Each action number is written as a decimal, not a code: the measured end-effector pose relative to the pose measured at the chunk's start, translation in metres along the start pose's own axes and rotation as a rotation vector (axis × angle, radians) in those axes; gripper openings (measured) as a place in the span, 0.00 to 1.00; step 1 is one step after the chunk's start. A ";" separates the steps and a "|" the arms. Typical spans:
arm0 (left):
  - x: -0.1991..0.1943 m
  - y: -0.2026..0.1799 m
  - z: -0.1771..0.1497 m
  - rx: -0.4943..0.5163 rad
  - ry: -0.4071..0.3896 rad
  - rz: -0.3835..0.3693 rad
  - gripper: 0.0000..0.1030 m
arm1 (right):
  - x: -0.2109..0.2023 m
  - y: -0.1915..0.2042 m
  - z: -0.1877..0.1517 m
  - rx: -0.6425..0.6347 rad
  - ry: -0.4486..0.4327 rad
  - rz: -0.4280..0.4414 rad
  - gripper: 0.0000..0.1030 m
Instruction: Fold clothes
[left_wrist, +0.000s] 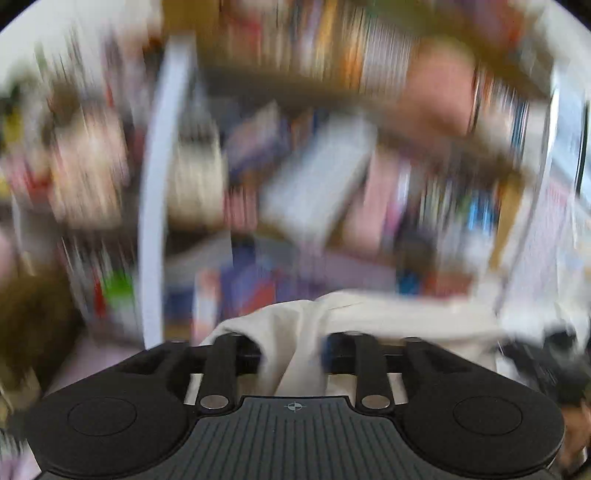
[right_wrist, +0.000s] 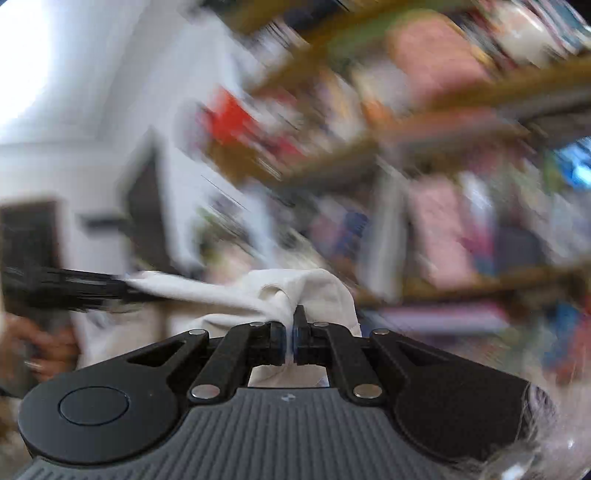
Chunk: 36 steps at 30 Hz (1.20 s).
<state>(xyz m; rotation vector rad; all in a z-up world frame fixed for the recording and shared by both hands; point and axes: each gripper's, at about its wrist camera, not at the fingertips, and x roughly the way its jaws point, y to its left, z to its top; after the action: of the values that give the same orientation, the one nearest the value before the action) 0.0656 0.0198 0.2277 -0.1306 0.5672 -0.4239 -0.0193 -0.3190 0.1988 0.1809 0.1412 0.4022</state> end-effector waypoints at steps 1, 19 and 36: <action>0.014 0.005 -0.018 -0.007 0.065 0.022 0.49 | 0.010 -0.016 -0.018 0.003 0.075 -0.077 0.03; 0.003 0.114 -0.217 -0.359 0.388 0.369 0.67 | -0.003 -0.124 -0.158 -0.243 0.738 -0.405 0.50; -0.003 0.118 -0.249 -0.485 0.298 0.399 0.63 | 0.129 0.086 -0.226 -0.617 0.847 0.285 0.55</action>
<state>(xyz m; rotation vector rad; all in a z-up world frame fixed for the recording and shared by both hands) -0.0313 0.1269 -0.0071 -0.4146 0.9624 0.0930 0.0267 -0.1567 -0.0166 -0.5990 0.8169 0.7694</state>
